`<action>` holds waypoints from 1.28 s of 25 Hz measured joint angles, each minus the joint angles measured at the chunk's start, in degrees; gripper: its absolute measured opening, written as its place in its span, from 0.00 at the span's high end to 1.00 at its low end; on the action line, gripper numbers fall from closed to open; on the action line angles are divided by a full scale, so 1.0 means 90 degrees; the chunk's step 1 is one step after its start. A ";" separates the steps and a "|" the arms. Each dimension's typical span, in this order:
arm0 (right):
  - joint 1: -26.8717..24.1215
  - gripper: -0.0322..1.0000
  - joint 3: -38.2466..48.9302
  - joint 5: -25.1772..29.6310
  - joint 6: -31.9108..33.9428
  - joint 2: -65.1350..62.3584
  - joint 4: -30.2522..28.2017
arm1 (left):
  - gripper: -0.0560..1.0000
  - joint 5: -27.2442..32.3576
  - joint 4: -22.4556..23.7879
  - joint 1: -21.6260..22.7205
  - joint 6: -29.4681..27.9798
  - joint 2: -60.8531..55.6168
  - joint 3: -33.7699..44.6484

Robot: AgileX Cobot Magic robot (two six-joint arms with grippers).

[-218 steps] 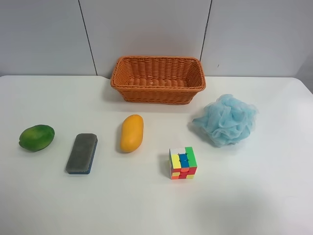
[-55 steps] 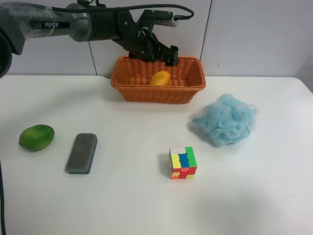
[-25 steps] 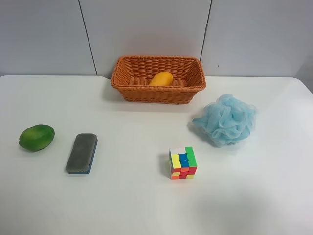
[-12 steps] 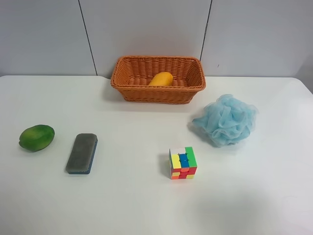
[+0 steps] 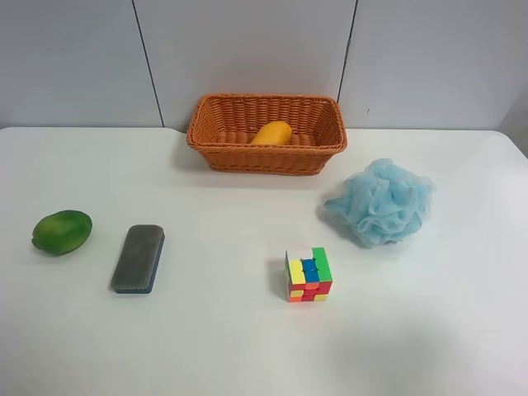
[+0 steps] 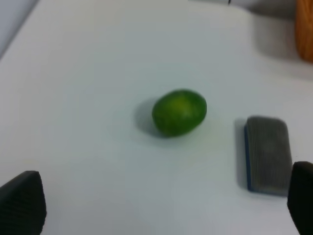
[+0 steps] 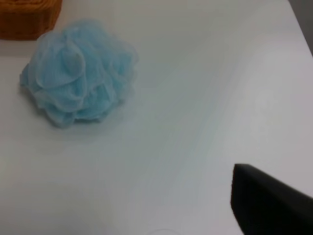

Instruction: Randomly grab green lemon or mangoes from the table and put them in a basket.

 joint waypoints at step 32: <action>0.0000 0.01 0.0000 0.0000 0.0000 0.0000 0.0000 | 0.01 0.0031 0.0006 0.0000 -0.0014 0.0000 0.0071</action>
